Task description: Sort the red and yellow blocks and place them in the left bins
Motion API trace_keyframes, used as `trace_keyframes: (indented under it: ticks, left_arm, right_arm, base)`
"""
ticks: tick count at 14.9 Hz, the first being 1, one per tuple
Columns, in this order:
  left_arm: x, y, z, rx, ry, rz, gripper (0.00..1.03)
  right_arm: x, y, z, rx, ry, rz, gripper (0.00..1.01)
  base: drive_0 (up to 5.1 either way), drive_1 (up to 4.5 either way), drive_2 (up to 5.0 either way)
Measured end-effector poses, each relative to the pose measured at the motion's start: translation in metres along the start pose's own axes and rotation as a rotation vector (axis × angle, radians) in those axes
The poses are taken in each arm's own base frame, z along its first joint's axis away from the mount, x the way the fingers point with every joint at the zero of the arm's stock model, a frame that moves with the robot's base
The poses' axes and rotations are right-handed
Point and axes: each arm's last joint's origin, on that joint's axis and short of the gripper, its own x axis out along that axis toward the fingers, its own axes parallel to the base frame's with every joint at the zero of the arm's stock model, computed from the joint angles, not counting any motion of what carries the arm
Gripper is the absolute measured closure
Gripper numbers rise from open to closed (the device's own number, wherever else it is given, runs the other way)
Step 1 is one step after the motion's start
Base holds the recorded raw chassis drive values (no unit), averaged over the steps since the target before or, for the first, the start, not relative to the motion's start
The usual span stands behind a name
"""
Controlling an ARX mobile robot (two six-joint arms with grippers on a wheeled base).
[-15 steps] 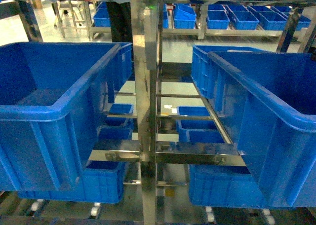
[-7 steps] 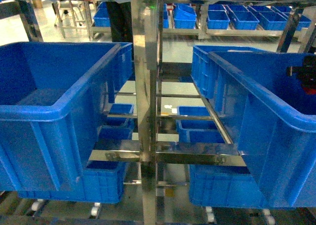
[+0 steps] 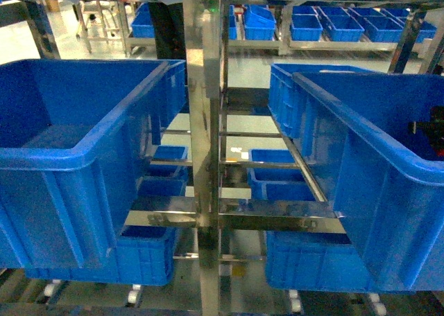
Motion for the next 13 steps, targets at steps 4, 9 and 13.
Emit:
trace_keyframes:
  ticks: [4,9,13]
  left_arm:
    - [0.0,0.0,0.0,0.0,0.0,0.0,0.76]
    - [0.0,0.0,0.0,0.0,0.0,0.0,0.76]
    - [0.0,0.0,0.0,0.0,0.0,0.0,0.76]
  right_arm:
    - [-0.001,0.001,-0.008,-0.005,0.003,0.034,0.54]
    - [-0.137,0.021,0.04,0.064,-0.126,0.203,0.03]
    - [-0.243,0.026,-0.003,0.015,-0.197,0.079,0.03]
  base:
    - [0.0,0.0,0.0]
    - [0.0,0.0,0.0]
    - [0.0,0.0,0.0]
